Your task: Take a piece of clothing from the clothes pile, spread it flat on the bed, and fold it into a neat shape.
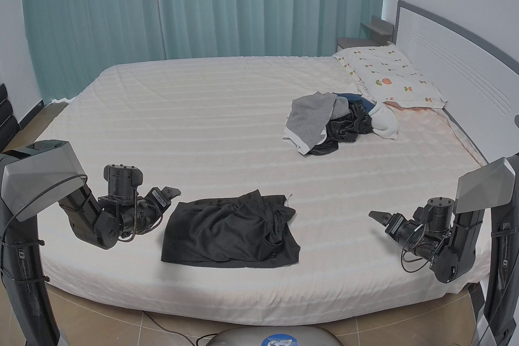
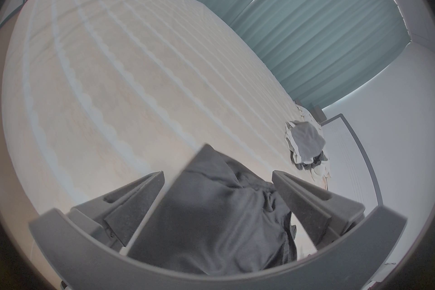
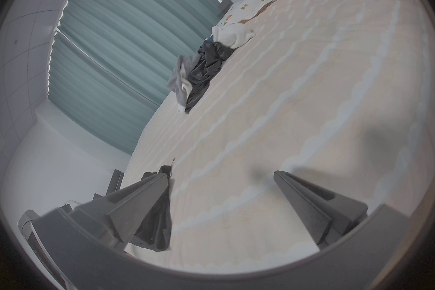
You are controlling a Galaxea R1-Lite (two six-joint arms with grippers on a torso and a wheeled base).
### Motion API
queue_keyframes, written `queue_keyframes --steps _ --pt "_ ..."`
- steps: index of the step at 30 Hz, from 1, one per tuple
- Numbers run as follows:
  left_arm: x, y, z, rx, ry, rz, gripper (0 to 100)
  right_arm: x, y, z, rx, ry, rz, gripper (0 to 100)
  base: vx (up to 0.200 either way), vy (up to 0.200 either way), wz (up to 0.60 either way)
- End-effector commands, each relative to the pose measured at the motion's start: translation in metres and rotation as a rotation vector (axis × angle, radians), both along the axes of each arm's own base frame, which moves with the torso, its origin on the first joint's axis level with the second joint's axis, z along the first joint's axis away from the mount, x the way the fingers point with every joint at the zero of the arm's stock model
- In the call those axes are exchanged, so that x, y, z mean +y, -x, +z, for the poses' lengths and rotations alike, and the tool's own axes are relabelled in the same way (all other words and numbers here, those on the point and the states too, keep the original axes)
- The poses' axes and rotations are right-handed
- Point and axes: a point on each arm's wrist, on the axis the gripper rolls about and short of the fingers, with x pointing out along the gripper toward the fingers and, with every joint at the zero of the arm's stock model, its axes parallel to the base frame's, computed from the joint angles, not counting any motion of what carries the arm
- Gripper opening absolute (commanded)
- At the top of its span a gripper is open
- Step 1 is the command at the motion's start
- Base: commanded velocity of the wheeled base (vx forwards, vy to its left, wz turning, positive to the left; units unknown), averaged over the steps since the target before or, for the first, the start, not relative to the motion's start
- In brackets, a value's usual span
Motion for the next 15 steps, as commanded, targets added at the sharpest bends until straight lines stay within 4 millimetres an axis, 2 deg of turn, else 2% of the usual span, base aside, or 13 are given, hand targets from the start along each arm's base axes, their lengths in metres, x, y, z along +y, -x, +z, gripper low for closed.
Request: queue_keyframes --steps 1,6,15 --pt "0.003 -0.002 -0.001 -0.001 -0.001 0.005 100 0.01 0.004 0.002 0.002 -0.001 0.031 100 0.0 0.2 0.0" --pt "0.004 -0.002 -0.001 -0.004 -0.017 -0.01 100 0.028 0.011 0.006 -0.006 0.009 0.075 100 0.0 0.2 0.0" --pt "0.006 -0.005 -0.002 -0.009 -0.023 -0.008 100 0.049 0.02 0.009 -0.012 0.034 0.108 100 0.0 0.2 0.0"
